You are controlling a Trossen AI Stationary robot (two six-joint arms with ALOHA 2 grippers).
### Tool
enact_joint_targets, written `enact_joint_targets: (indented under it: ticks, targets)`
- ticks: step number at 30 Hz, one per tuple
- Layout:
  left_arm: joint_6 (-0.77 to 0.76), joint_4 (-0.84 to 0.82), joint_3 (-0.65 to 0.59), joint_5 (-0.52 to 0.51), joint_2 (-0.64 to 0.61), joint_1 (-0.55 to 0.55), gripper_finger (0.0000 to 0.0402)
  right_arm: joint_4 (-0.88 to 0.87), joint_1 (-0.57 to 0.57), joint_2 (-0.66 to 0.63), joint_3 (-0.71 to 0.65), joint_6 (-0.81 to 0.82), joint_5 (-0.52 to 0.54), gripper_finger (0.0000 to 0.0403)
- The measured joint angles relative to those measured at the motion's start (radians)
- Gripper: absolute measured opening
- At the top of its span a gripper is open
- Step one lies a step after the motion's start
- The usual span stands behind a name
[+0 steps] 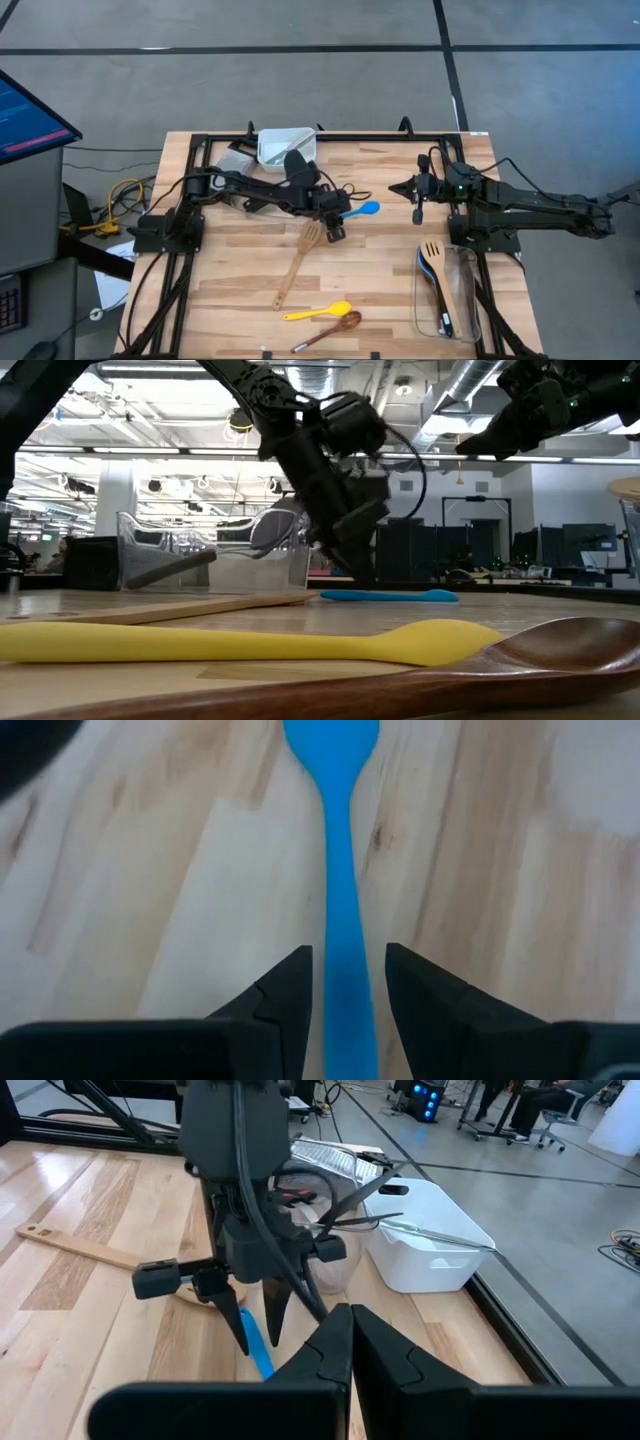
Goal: Pick & Place Kitchen Items
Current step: Put the blue spoon into the bottom transparent bin
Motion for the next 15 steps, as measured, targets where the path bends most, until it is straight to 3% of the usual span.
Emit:
enact_joint_targets:
  ticks: [15]
  targets:
    - [-0.019,0.067,-0.051,0.009,0.006,-0.009,0.0115,0.000,0.000,0.000,0.000,0.000,0.000,0.0000]
